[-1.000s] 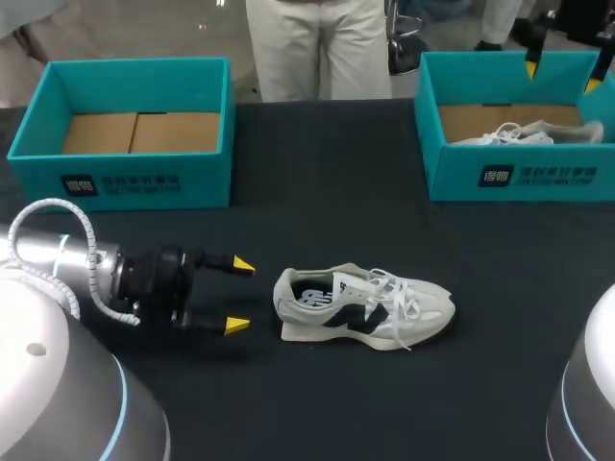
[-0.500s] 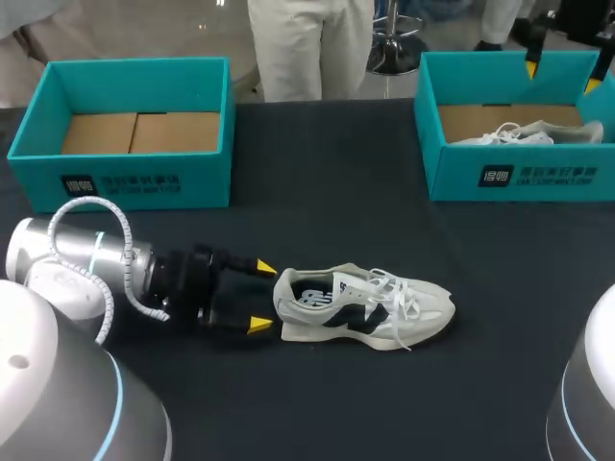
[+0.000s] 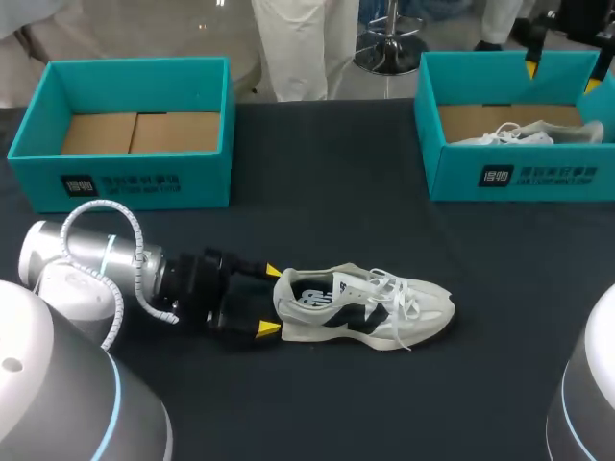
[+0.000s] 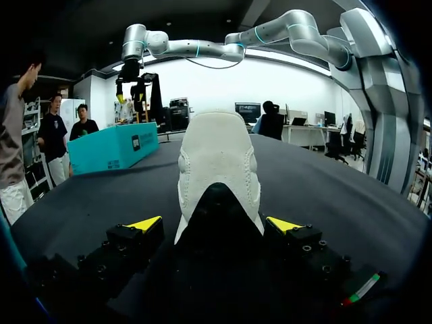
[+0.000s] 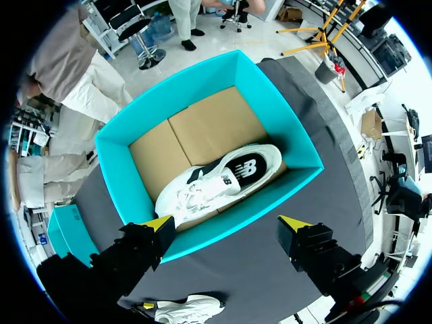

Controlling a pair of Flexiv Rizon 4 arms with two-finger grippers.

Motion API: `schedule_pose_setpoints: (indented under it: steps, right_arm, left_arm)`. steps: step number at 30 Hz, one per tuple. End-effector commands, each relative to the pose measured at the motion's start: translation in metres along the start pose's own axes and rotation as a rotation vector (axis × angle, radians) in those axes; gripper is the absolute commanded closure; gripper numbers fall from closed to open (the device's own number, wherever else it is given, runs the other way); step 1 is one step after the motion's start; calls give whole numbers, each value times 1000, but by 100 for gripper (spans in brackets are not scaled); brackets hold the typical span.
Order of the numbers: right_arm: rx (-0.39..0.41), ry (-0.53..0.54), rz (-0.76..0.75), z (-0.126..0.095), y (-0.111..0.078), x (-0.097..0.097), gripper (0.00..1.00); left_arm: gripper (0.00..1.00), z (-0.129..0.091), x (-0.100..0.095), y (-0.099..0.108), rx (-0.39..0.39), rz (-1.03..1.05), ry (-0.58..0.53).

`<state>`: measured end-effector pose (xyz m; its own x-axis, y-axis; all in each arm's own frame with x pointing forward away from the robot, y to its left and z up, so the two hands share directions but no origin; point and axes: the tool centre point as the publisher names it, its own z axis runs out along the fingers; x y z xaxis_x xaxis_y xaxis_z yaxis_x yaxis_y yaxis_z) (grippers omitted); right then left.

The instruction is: Take the shoe out of the shoebox, open the shoe tongue, remove and reinsert the insole, then place the shoe into the shoebox

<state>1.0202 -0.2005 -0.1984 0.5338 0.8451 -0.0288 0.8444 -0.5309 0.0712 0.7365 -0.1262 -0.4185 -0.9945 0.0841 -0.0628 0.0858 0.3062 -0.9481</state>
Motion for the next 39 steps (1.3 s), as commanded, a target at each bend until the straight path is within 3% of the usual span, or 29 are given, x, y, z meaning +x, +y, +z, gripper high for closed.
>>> schedule_pose_setpoints:
  steps: [1,27,39]
  right_arm:
    - [-1,1,0,0,-1,-1,0]
    - [-1,1,0,0,-1,-1,0]
    - [-1,1,0,0,-1,-1,0]
  left_arm:
    - [0,10,1,0,-2,-2,8]
    - [0,25,17,1,-6,-25,12]
    - [0,28,14,8,-13,-44,-18]
